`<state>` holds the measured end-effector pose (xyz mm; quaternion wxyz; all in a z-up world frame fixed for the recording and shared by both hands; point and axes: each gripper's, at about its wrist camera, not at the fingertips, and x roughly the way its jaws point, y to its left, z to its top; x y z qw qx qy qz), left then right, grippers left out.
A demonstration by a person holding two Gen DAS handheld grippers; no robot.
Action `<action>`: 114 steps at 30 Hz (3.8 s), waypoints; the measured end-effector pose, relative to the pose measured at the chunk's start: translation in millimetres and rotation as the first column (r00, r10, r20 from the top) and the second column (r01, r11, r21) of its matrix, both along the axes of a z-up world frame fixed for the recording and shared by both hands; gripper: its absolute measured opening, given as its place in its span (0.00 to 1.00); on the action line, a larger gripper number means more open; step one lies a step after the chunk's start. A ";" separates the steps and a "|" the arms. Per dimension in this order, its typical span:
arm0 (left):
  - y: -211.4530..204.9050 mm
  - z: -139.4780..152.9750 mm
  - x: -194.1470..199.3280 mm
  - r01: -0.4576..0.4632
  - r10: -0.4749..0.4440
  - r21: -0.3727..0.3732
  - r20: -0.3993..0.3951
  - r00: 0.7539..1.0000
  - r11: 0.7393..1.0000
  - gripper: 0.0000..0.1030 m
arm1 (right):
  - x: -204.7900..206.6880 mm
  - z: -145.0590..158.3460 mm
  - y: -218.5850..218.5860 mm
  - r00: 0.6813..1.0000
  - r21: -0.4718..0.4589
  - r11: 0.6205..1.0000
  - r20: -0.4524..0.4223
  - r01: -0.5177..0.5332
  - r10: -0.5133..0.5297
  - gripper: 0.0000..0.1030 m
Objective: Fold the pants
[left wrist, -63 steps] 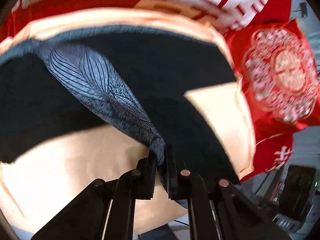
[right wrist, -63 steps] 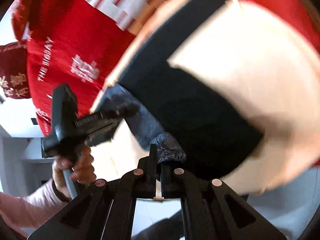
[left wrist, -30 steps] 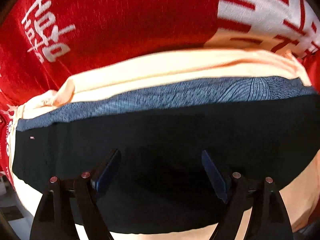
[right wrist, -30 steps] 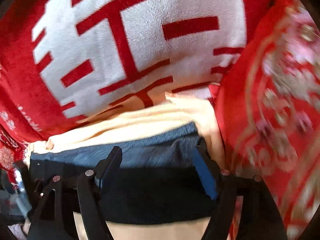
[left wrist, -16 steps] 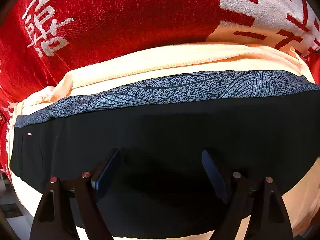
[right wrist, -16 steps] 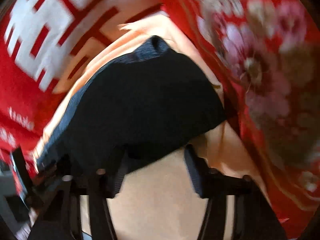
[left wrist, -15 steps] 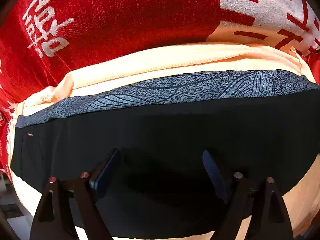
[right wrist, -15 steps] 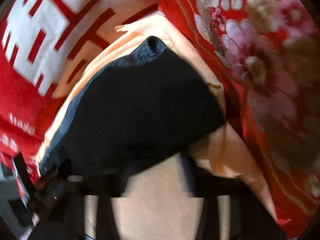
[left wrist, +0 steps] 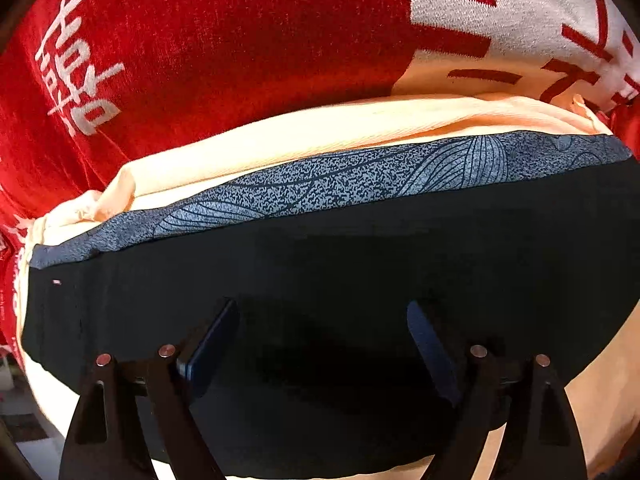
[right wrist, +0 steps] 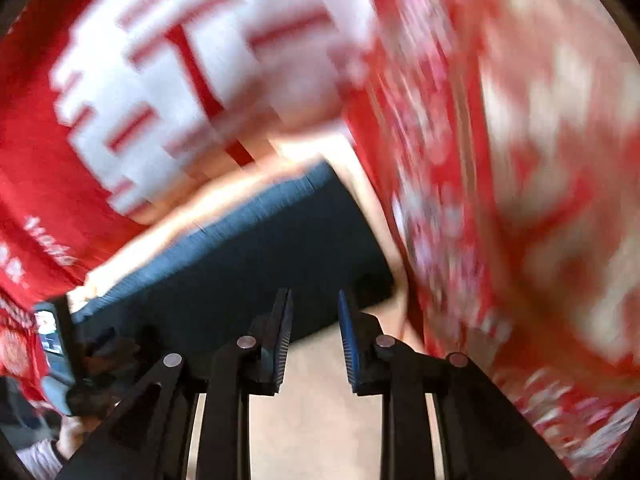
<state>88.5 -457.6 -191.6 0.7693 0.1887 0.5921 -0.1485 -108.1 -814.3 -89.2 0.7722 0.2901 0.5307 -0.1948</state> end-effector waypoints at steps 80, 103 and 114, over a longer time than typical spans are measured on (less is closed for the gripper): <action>452.5 -21.2 106.5 -0.124 0.125 -0.012 0.027 0.992 0.992 0.92 | 103.4 -129.7 437.4 0.997 0.533 0.842 0.031 -0.077 0.071 0.07; 281.8 -23.6 40.7 0.021 -0.032 -0.115 -0.101 0.994 0.993 0.92 | 114.1 -96.0 304.5 0.984 0.313 0.945 -0.117 -0.089 0.132 0.16; 213.0 -7.5 113.9 -0.046 0.045 -0.171 -0.010 0.999 0.984 0.92 | 215.6 -94.6 291.6 0.970 0.148 0.960 -0.015 -0.236 0.241 0.30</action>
